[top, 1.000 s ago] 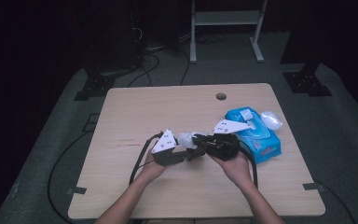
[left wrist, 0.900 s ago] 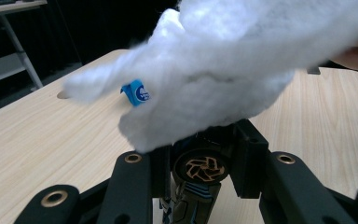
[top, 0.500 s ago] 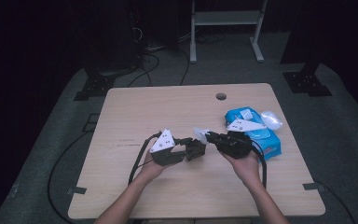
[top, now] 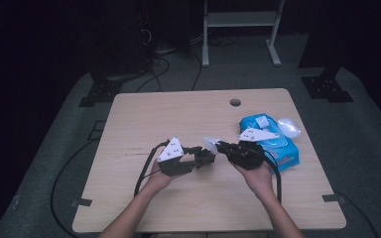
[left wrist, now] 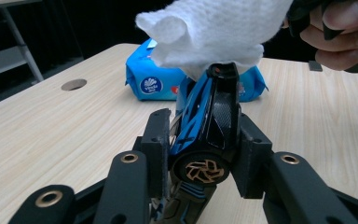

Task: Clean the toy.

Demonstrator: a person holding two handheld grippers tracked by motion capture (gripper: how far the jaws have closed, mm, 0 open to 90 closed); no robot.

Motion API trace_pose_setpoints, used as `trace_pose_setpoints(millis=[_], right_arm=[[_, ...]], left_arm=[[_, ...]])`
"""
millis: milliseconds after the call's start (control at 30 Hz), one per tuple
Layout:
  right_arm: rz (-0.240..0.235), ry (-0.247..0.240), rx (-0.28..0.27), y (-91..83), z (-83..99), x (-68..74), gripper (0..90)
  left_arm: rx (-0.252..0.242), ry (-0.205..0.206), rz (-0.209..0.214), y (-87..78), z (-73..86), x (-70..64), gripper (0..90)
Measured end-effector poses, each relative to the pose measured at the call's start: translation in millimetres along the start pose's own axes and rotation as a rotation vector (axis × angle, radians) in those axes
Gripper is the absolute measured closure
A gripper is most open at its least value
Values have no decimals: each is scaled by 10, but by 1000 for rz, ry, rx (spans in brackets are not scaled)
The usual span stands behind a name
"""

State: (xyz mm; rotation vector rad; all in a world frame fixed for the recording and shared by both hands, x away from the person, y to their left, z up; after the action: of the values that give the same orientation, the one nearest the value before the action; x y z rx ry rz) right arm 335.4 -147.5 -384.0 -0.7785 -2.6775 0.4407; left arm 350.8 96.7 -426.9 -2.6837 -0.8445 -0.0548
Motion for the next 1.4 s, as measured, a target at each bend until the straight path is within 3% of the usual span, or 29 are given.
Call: trace_pose_setpoints(millis=[300,667,1400], right_arm=[[4,17,-10,78,74,-9,820],[8,16,-17,93,120,9,820],[14,44,-13,138,261,-23,819]], left_arm=[[1,28,-35,-13,41,-6,602],[-1,7,-38,-19,97,-9,563],[39,15,-44,10,151,-13,452]])
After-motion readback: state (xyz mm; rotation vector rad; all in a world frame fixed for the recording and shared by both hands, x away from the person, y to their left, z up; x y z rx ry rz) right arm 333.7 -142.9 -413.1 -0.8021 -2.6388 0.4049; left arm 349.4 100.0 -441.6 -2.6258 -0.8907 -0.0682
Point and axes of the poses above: each handheld gripper's, and its own axes: y roughly forward along the jaws, z roughly out of its underside, x roughly to its left, the point moved 1 cm from there along y, roughly forward along the jaws, and after that the axes turned 9 degrees about -z, right-handed, at the moved point
